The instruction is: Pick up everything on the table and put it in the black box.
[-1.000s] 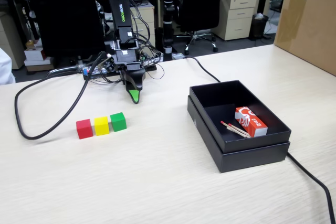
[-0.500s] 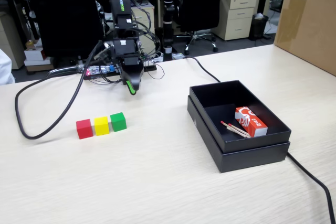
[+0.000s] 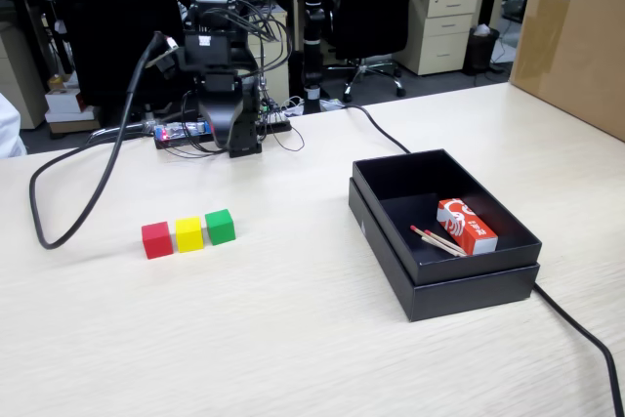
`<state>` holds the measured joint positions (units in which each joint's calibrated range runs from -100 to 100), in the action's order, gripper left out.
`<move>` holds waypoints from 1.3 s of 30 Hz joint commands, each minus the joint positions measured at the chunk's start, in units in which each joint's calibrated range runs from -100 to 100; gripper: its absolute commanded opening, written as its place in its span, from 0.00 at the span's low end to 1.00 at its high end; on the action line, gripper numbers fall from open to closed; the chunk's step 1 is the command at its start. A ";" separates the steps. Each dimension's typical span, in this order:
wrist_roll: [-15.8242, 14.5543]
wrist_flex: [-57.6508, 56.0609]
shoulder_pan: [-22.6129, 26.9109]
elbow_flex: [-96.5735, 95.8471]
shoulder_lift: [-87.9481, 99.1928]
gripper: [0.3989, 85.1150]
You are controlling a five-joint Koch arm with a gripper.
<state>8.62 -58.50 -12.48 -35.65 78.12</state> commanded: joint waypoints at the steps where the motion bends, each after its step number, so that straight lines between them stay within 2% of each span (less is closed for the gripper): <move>1: 2.98 -0.12 -2.98 9.44 -8.87 0.55; 6: 7.33 -0.12 -7.62 22.50 -29.07 0.55; 13: 11.53 -0.12 -9.82 29.84 -43.64 0.55; 39: 10.79 0.05 -8.35 42.81 -75.31 0.55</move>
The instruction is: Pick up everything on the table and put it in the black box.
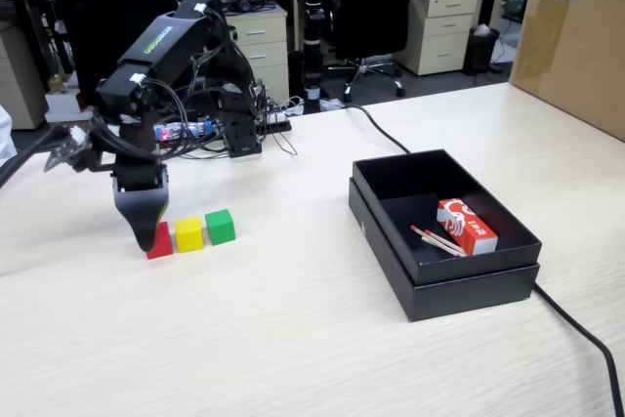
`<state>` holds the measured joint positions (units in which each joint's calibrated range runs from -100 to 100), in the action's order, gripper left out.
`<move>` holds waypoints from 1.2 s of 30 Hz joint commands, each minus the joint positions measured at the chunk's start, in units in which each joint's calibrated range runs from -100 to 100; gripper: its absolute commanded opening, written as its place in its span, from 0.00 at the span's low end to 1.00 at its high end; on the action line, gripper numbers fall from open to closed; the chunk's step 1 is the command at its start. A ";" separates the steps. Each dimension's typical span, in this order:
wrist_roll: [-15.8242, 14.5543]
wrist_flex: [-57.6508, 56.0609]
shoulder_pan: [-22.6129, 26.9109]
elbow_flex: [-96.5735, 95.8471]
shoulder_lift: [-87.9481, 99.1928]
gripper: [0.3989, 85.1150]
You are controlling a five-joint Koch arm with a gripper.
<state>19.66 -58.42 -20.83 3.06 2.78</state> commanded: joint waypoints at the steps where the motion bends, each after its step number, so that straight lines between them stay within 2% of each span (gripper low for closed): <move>1: -0.24 -0.02 0.00 3.92 -0.32 0.55; 6: -0.83 -0.02 0.29 4.10 -2.38 0.50; 8: -0.83 -0.02 0.29 4.38 -3.30 0.42; 9: -0.88 -0.02 0.34 4.56 -3.64 0.37; 10: -1.27 0.84 0.34 4.92 -4.33 0.23; 14: -1.51 0.93 0.24 6.19 -4.91 0.02; 19: -1.47 1.01 -0.24 6.28 -3.76 0.01; 24: -1.37 0.93 -0.68 5.01 13.57 0.00; 25: -1.27 0.93 0.20 3.92 22.29 0.00; 29: -2.15 0.93 3.42 1.11 35.37 0.00; 36: -7.77 0.93 14.60 -1.97 45.81 0.00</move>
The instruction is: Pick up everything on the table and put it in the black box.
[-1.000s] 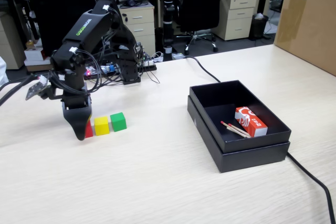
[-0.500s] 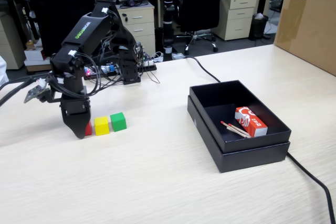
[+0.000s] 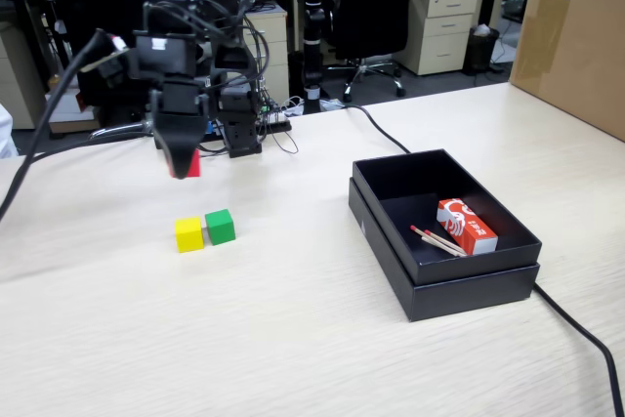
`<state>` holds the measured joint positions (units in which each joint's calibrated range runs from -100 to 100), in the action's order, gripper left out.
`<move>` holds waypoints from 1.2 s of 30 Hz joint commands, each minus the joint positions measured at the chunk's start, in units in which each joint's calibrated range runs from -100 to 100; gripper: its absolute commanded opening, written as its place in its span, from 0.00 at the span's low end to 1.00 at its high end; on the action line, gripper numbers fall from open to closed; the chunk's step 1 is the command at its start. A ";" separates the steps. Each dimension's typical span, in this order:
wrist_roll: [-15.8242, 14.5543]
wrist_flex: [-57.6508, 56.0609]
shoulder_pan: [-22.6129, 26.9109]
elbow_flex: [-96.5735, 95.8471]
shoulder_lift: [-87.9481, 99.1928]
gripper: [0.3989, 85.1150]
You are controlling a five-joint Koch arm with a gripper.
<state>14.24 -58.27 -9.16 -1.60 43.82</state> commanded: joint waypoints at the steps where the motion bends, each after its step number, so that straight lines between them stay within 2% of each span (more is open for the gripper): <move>1: -3.22 0.77 4.79 3.05 4.78 0.00; 4: -6.59 0.86 10.65 6.49 2.02 0.01; 7: -8.30 0.86 13.82 10.03 -1.19 0.01; 10: -10.89 0.86 18.95 22.99 -13.81 0.01; 15: -11.23 0.86 21.78 31.70 -28.04 0.01; 17: -11.28 0.86 23.35 42.58 -45.48 0.01; 22: -11.62 0.86 24.37 45.48 -57.07 0.01; 28: -12.31 0.51 23.64 41.40 -59.60 0.01; 29: -12.50 0.51 23.49 40.85 -59.83 0.03; 30: -12.70 0.51 23.25 40.22 -60.06 0.11; 35: -13.04 0.51 23.05 37.77 -60.06 0.14; 36: -13.04 0.51 23.00 37.50 -60.17 0.21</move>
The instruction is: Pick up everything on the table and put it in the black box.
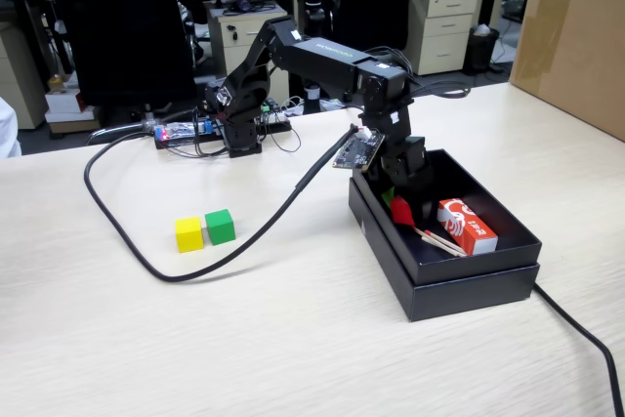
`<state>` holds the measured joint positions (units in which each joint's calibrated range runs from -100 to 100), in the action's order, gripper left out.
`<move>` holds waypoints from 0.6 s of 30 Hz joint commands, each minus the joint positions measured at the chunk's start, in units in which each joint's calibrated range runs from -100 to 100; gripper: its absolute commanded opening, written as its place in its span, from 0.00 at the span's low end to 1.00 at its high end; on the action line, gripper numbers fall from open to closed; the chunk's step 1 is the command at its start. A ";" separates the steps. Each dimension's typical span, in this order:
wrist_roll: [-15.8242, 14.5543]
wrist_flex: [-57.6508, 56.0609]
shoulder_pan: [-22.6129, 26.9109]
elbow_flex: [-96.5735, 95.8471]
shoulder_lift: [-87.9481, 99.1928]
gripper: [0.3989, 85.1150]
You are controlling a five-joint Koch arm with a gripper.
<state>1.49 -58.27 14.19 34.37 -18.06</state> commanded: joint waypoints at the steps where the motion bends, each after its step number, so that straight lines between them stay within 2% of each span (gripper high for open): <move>1: -0.29 0.51 -0.34 1.17 1.71 0.28; 3: -0.29 0.51 -0.34 0.54 1.94 0.42; 5: -0.34 0.51 -0.34 0.54 2.97 0.49; 9: -0.93 0.51 -0.49 0.63 9.62 0.53; 13: -1.07 0.51 -1.07 0.45 22.59 0.53; 18: -0.88 0.51 -3.86 -1.82 39.11 0.53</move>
<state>0.32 -58.27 11.75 31.72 10.29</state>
